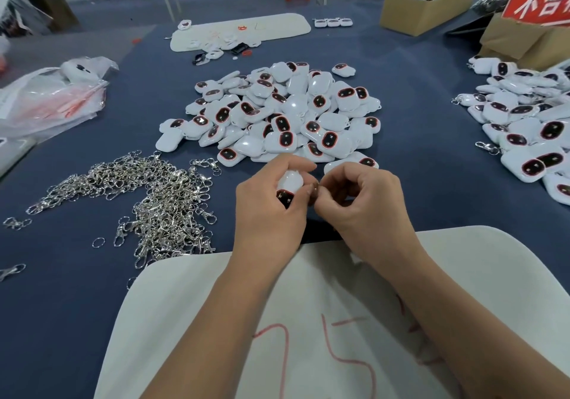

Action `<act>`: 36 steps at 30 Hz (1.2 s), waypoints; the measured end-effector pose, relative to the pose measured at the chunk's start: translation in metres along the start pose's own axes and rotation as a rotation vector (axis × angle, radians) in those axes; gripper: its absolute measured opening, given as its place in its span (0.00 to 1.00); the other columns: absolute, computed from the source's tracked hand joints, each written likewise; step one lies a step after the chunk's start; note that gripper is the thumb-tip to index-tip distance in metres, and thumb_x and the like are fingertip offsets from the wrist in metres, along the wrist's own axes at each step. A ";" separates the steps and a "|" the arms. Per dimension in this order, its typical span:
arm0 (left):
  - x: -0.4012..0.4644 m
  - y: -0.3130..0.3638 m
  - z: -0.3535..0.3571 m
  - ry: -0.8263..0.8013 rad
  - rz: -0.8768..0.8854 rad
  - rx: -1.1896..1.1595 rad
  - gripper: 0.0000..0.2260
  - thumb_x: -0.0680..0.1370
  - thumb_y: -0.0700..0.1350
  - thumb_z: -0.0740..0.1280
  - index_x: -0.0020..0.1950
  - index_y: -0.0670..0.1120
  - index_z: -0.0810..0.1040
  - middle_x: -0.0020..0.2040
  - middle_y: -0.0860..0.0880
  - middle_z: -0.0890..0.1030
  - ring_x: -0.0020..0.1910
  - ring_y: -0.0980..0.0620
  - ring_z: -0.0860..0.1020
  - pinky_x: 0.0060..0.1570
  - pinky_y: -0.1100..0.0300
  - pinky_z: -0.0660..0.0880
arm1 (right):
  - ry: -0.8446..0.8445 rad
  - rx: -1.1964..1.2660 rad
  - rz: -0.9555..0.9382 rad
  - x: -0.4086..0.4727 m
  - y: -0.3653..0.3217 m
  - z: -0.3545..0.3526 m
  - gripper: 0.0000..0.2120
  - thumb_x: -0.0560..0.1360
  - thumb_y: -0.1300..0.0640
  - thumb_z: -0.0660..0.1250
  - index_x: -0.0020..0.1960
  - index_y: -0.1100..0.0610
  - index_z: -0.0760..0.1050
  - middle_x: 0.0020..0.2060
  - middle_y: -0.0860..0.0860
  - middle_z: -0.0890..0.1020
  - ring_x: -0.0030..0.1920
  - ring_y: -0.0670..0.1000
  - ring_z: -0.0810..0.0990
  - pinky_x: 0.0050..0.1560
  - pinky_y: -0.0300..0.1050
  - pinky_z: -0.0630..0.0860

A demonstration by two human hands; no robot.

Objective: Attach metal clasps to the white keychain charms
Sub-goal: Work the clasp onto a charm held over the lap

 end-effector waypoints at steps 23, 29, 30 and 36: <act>0.003 -0.006 0.004 -0.077 -0.039 -0.076 0.08 0.77 0.37 0.72 0.40 0.47 0.81 0.35 0.57 0.81 0.37 0.59 0.78 0.41 0.65 0.72 | -0.051 0.119 0.017 0.004 0.001 -0.001 0.08 0.78 0.64 0.71 0.43 0.54 0.84 0.36 0.47 0.85 0.37 0.50 0.81 0.39 0.40 0.78; 0.005 -0.011 0.000 -0.024 -0.098 -0.098 0.06 0.77 0.40 0.73 0.41 0.49 0.83 0.38 0.56 0.83 0.41 0.55 0.81 0.45 0.59 0.75 | -0.013 0.120 0.000 0.004 0.004 -0.002 0.07 0.78 0.63 0.73 0.46 0.52 0.85 0.34 0.40 0.84 0.33 0.43 0.80 0.39 0.34 0.74; 0.005 -0.011 -0.001 -0.016 -0.098 -0.091 0.06 0.77 0.40 0.73 0.41 0.49 0.83 0.38 0.56 0.84 0.42 0.56 0.81 0.46 0.60 0.75 | -0.008 0.107 -0.006 0.004 0.005 -0.002 0.06 0.78 0.62 0.74 0.46 0.52 0.85 0.34 0.40 0.83 0.33 0.43 0.80 0.39 0.35 0.74; 0.005 -0.012 0.004 -0.077 -0.123 -0.107 0.06 0.77 0.40 0.72 0.41 0.48 0.83 0.39 0.55 0.84 0.43 0.53 0.82 0.48 0.54 0.77 | 0.015 0.094 -0.018 0.005 0.005 -0.003 0.07 0.78 0.63 0.74 0.45 0.52 0.85 0.35 0.41 0.85 0.37 0.44 0.82 0.41 0.37 0.78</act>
Point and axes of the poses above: each hand's wrist, its own x-axis towards the middle knuckle, its own z-axis out of the palm, y = z × x, the point moved 6 cm from there along x, towards the middle knuckle
